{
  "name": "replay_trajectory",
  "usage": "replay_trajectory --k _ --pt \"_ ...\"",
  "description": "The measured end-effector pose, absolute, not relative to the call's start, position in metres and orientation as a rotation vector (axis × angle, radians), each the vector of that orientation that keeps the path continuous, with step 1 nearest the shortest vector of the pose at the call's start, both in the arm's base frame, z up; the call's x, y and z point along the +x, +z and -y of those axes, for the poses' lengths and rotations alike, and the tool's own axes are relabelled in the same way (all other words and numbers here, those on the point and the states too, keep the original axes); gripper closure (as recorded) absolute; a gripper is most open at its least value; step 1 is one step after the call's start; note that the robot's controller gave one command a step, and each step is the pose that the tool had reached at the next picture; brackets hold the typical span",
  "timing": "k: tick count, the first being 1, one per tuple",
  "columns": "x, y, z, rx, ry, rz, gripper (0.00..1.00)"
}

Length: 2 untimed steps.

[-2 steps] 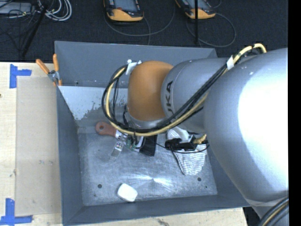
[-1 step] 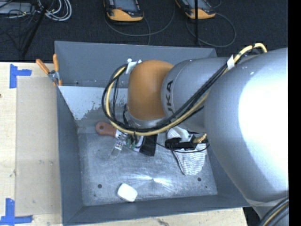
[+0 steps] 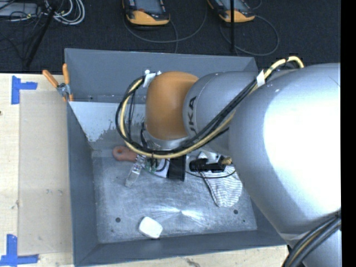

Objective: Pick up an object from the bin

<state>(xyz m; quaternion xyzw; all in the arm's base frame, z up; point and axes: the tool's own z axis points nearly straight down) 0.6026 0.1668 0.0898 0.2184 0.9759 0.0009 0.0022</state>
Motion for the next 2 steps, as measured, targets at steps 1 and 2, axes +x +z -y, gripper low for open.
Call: replay_trajectory --k 1,2 --pt "0.6183 0.0763 -0.2152 0.762 0.007 -3.053 1.0" --pt "0.6183 0.0763 -0.2153 0.761 0.007 -3.053 1.0"
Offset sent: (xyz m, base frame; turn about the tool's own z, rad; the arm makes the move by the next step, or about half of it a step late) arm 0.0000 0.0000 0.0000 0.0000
